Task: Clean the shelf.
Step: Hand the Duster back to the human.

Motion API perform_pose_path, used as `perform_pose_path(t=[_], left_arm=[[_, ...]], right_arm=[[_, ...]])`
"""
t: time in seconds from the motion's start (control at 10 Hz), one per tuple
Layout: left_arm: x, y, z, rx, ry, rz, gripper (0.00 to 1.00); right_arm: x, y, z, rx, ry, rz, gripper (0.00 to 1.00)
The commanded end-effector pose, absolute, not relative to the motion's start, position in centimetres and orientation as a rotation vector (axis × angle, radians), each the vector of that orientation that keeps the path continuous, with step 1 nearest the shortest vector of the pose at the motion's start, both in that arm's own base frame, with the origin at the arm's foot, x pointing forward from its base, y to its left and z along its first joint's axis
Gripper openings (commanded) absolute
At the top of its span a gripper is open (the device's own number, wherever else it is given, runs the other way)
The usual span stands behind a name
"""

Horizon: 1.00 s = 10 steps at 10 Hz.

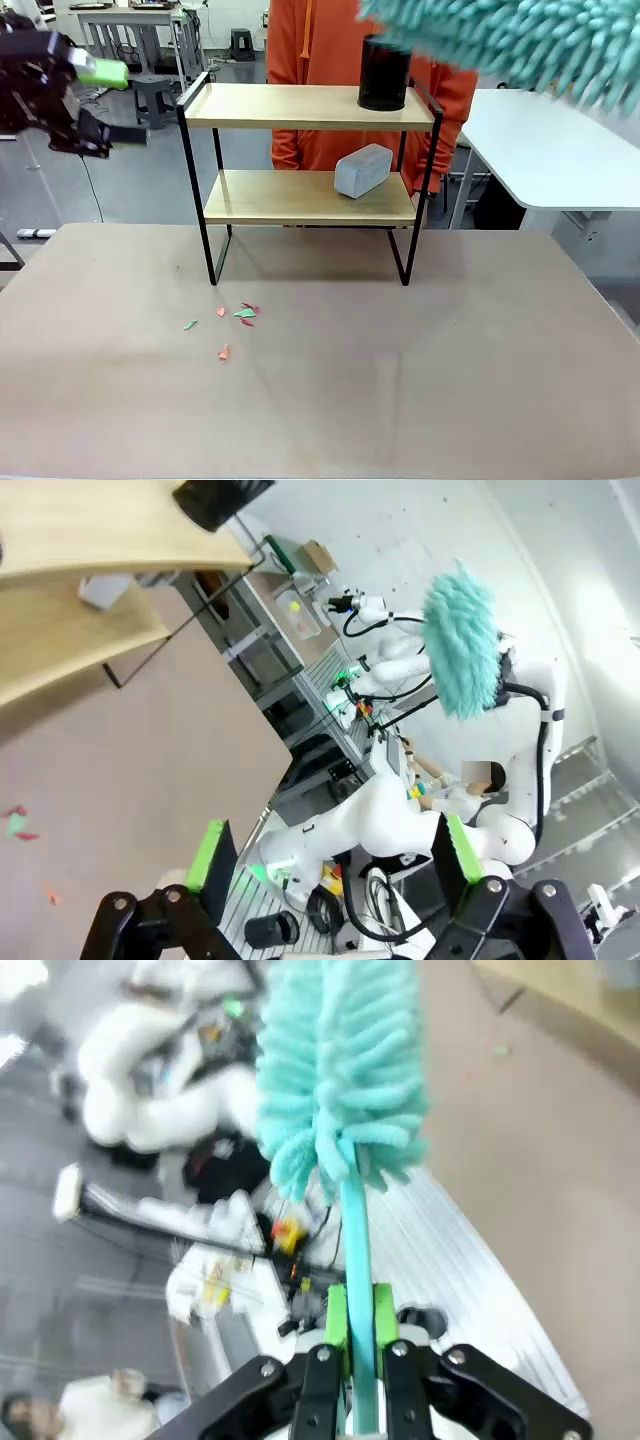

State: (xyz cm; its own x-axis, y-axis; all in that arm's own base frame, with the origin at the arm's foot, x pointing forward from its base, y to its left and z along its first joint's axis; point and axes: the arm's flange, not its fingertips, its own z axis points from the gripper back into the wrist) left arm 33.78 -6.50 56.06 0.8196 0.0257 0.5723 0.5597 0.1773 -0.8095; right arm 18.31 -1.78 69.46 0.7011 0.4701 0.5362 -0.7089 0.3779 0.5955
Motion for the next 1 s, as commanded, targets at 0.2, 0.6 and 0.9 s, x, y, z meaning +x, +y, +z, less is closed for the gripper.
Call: perform_pose_path(t=[0.2,0.6,0.9], left_arm=[[33.8,-6.5,56.1,-1.354,-0.524,-0.403,1.00],[35.2,-9.4,54.3,-1.381,-0.477,-0.462,1.00],[34.9,-13.7,52.9,-1.427,-0.257,-0.628,1.00]], right_arm=[[18.3,-1.8,69.5,0.907,-0.299,0.768,0.12],[23.7,5.6,69.3,0.775,0.048,1.106,0.12],[26.4,10.7,69.2,0.718,0.201,1.214,0.12]])
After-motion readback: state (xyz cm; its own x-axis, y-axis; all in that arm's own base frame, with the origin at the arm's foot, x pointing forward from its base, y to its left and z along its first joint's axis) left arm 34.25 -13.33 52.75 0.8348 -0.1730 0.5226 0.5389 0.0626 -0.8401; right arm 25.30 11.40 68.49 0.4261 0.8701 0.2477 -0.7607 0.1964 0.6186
